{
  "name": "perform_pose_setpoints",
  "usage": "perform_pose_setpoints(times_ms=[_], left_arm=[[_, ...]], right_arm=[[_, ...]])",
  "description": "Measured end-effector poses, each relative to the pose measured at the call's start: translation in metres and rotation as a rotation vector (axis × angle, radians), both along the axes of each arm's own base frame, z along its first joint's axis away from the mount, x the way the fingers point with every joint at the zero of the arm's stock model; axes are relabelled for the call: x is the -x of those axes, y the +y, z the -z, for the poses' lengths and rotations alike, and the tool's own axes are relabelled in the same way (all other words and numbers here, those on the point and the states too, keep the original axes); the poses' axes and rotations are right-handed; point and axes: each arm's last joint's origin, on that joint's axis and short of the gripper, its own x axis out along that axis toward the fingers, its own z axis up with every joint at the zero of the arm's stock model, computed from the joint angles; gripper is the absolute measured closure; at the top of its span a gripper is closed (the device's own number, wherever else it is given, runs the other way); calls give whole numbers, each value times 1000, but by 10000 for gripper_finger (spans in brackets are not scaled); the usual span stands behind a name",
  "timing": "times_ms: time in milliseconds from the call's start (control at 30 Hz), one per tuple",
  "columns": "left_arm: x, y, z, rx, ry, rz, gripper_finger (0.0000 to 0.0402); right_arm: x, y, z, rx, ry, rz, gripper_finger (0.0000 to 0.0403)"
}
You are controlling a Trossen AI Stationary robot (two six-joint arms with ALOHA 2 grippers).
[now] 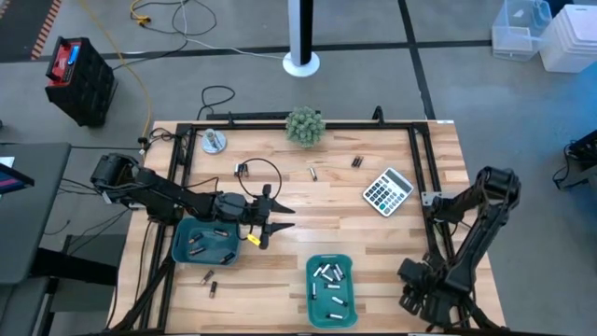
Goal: Sort batteries
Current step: Put the black battery into the blue bin
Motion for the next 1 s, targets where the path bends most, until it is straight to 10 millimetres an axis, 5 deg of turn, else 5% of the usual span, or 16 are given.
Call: perform_pose_setpoints(times_ms=[400,767,1000], left_arm=[[0,0,0,8,2,1,235],[0,0,1,9,9,0,235],[0,0,1,9,9,0,235]], right_arm=[[-6,5,18,30,44,16,187],[-8,4,19,33,58,-6,324],[-8,4,18,27,58,-30,378]])
